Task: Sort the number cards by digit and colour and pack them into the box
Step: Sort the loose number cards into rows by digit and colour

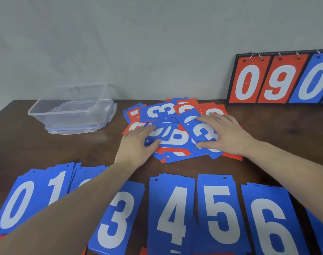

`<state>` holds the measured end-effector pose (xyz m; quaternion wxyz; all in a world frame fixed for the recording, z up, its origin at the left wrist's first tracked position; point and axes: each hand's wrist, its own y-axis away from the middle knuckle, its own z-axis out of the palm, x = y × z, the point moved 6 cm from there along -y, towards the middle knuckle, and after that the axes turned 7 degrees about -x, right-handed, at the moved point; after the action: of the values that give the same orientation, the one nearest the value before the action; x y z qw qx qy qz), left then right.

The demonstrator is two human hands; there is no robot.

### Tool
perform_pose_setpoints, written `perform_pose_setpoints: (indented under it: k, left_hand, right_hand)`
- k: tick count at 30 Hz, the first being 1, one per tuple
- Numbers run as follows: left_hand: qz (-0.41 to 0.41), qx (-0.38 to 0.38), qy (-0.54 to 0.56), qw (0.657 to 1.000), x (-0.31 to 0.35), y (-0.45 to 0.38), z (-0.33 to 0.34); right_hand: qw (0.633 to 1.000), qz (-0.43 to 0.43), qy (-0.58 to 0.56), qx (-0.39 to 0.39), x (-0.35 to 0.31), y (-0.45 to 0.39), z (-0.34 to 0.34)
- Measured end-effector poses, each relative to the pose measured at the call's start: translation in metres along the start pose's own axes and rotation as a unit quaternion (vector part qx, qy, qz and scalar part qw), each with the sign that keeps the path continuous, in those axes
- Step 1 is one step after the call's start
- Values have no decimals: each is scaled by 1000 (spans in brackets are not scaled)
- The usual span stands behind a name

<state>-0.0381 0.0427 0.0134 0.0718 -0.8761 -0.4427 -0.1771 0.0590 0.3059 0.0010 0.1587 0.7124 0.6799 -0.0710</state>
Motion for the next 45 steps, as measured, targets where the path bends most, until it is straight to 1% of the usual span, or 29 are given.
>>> perform_pose_setpoints:
  k: [4,8,10,12,14,16,19,22,24,25,27,29,31,34,36,38,42,45]
  left_hand:
    - [17,19,-27,999,-1,4,0]
    - [109,56,-87,989,4,10,-8]
    - [145,93,-133,976,3,14,-17]
    - [156,117,-174,965,2,19,-25]
    - [158,113,-181,964,-2,25,-30]
    - [141,120,-157,970,-7,35,-37]
    - [101,158,-111,976,-16,53,-47]
    - [11,173,-15,985,-25,69,-55]
    - [-63,175,78,979,-33,79,-58]
    - [-94,176,126,972,-36,85,-59]
    - [-125,193,219,948,-37,97,-63]
    - [-140,222,306,915,-37,109,-69]
    - [-155,246,386,875,-37,117,-73]
    - [-175,268,475,820,-40,129,-75]
    - [-178,266,537,780,-40,137,-73]
    - [-172,263,580,751,-39,147,-71]
    - [-154,240,614,736,-38,168,-63]
    - [-152,215,619,740,-37,183,-59]
  right_hand:
    - [1000,7,-15,9,0,-1,0]
    - [999,-8,-30,42,-1,2,-4]
    - [997,-21,-26,72,-2,6,-6]
    - [995,-33,-22,90,-5,9,-7]
    - [994,-46,-47,88,-7,12,-8]
    - [990,-60,-98,78,-10,15,-8]
    - [982,-60,-167,69,-11,18,-8]
    - [966,-34,-241,90,-15,21,-14]
    - [958,-18,-263,115,-21,23,-21]
    - [951,-12,-281,127,-25,25,-25]
    - [934,-1,-328,145,-34,31,-29]
    - [920,6,-358,163,-44,39,-32]
    - [892,14,-417,173,-55,47,-32]
    - [831,33,-535,148,-73,60,-23]
    - [816,39,-562,126,-86,67,-13]
    - [803,54,-583,106,-97,75,-5]
    - [772,100,-623,81,-114,95,5]
    - [753,117,-645,61,-123,111,13]
